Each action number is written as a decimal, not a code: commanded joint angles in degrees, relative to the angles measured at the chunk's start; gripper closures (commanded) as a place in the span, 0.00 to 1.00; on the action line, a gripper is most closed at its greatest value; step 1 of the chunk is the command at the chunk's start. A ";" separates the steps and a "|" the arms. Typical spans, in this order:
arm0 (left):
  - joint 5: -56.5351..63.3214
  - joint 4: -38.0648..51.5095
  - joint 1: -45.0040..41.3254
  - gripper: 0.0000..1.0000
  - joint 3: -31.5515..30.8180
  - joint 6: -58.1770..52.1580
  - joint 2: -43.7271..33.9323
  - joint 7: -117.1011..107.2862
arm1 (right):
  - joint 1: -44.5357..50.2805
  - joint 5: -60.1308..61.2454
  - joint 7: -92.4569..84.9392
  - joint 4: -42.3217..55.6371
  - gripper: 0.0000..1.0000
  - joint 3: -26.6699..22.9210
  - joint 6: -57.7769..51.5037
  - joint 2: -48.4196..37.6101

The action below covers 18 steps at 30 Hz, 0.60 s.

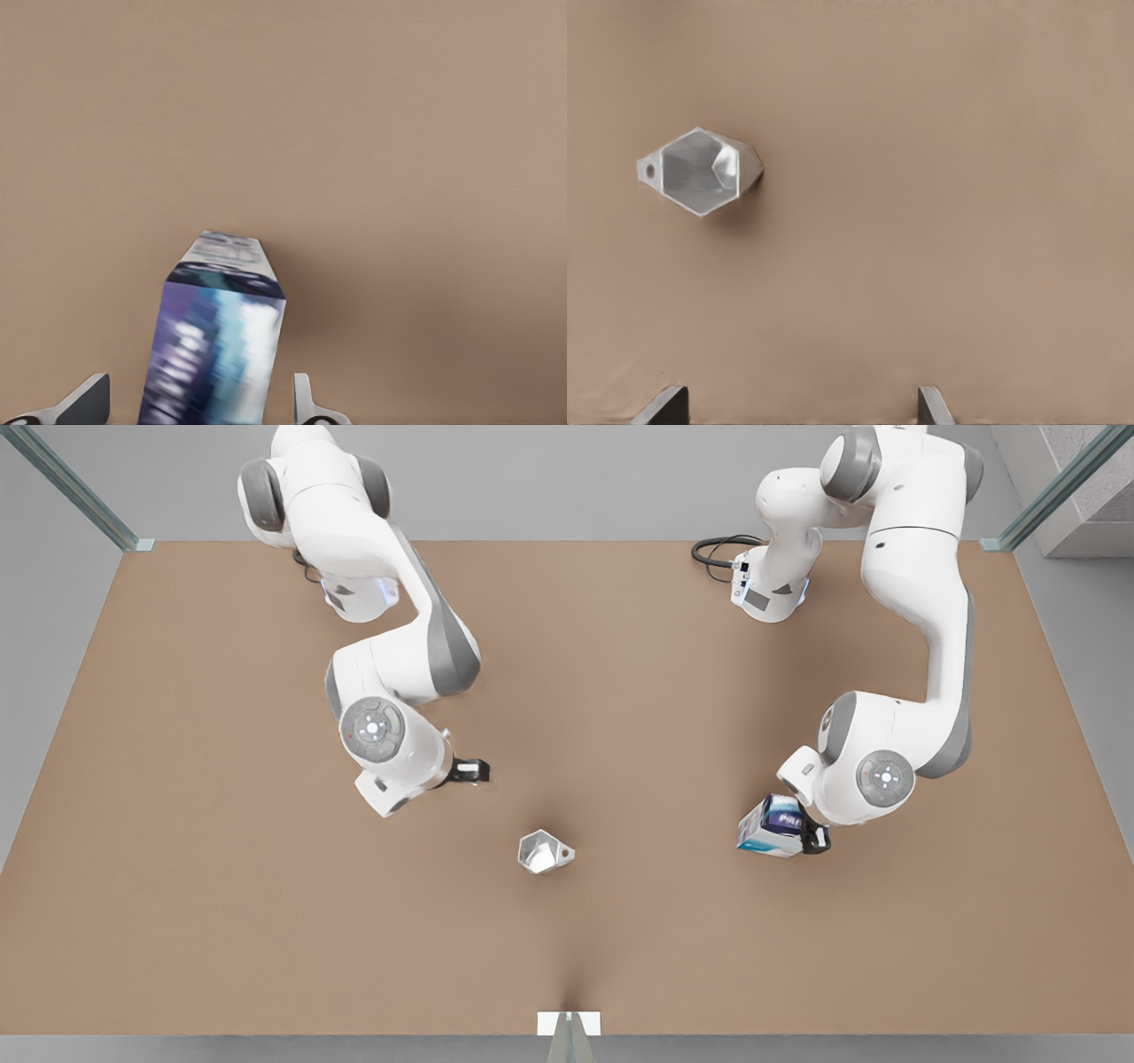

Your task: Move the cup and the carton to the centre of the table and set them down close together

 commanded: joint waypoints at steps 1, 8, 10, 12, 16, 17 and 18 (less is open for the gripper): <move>0.01 -0.09 0.00 0.00 0.00 0.00 0.06 0.00 | -0.01 -3.08 -1.86 -0.01 0.00 0.01 -1.66 -1.39; 0.10 -0.09 0.00 0.00 0.00 0.00 2.17 0.00 | -35.52 -26.82 -10.13 -23.91 0.00 37.19 8.71 -25.65; 0.10 -0.09 0.00 0.00 0.00 -0.18 2.52 -0.09 | -34.90 -26.82 -6.44 -24.18 0.00 37.37 5.89 -26.62; 0.10 -0.09 0.00 0.00 0.00 -0.18 2.52 -0.09 | -34.90 -26.91 -6.44 -24.18 0.00 37.37 6.16 -26.27; 0.18 -0.09 0.00 0.33 0.09 -0.26 2.61 -0.18 | -34.99 -26.91 -6.35 -24.18 0.00 37.28 6.07 -25.92; 0.18 -0.09 -0.26 0.35 0.09 -0.53 2.61 -0.26 | -34.99 -26.91 -6.35 -24.18 0.00 37.28 6.07 -25.92; 0.18 -0.09 -0.35 0.35 0.09 -0.70 2.61 -0.26 | -34.99 -26.91 -6.35 -24.18 0.00 37.28 5.98 -25.92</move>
